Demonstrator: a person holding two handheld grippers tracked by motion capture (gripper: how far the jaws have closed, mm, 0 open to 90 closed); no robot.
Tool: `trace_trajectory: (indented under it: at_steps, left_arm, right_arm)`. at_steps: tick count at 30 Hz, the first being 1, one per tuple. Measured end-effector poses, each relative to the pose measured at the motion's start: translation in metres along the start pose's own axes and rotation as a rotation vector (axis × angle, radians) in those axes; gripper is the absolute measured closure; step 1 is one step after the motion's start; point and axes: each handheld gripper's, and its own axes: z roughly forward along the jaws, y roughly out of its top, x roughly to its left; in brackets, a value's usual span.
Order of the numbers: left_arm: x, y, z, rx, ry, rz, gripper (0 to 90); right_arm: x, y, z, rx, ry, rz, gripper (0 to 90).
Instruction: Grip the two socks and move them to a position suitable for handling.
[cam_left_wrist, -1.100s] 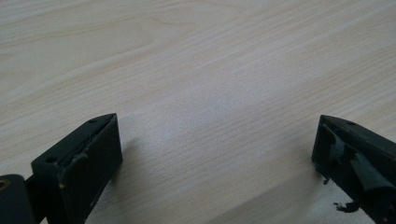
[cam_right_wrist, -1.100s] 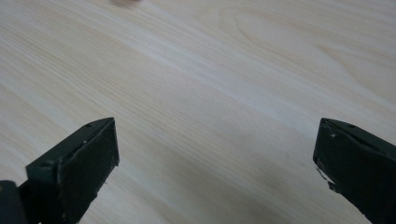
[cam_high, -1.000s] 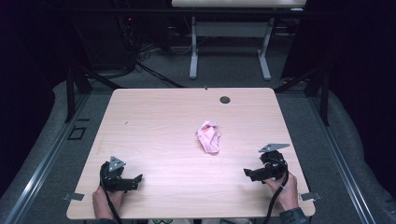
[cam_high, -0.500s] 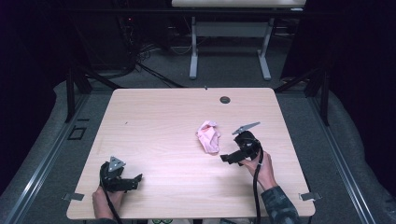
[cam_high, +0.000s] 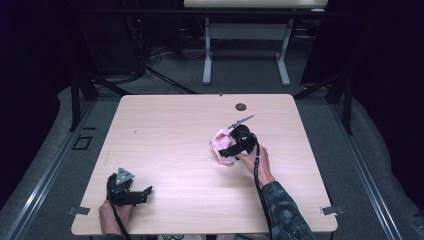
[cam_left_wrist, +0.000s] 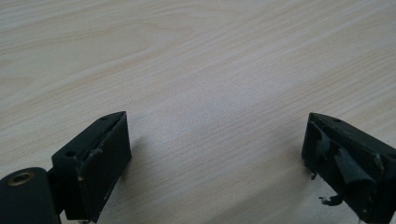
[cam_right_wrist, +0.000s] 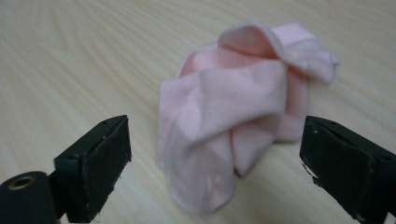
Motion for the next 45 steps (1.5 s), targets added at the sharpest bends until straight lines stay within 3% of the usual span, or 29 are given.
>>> trace_trajectory:
  at_steps: [4,6,7,10,13,18,25,30,36,45]
  left_arm:
    - [0.0,0.0,0.0,0.0,0.0,0.0,7.8]
    - [0.0,0.0,0.0,0.001,0.0,0.0,7.8]
    - [0.0,0.0,0.0,0.0,0.0,0.0,7.8]
    - [0.0,0.0,0.0,0.0,0.0,0.0,7.8]
    - [0.0,0.0,0.0,0.0,0.001,0.001,7.8]
    - [0.0,0.0,0.0,0.0,0.001,0.001,7.8]
    - [0.0,0.0,0.0,0.0,0.001,0.0,7.8]
    - [0.0,0.0,0.0,0.0,0.001,0.002,7.8]
    - [0.0,0.0,0.0,-0.001,0.001,0.001,7.8]
    - [0.0,0.0,0.0,-0.001,0.001,0.0,7.8]
  right_arm:
    - [-0.002,0.011,0.012,0.006,-0.033,0.002,20.1]
    - [-0.002,0.013,0.021,0.001,-0.047,0.037,31.6]
    - [-0.002,0.013,0.021,0.001,-0.047,0.037,31.6]
    - [-0.004,0.014,0.025,0.05,-0.05,0.031,48.0]
    - [-0.007,0.012,0.026,0.056,-0.034,0.053,69.7]
    - [-0.005,0.01,0.016,0.012,-0.013,0.076,78.4]
    - [0.003,0.007,0.0,-0.024,-0.005,0.055,79.8]
    - [0.013,0.005,-0.027,-0.062,0.011,0.036,79.6]
    - [0.024,0.001,-0.045,-0.072,0.021,0.002,79.5]
    - [0.049,-0.017,-0.071,-0.099,0.106,-0.045,79.5]
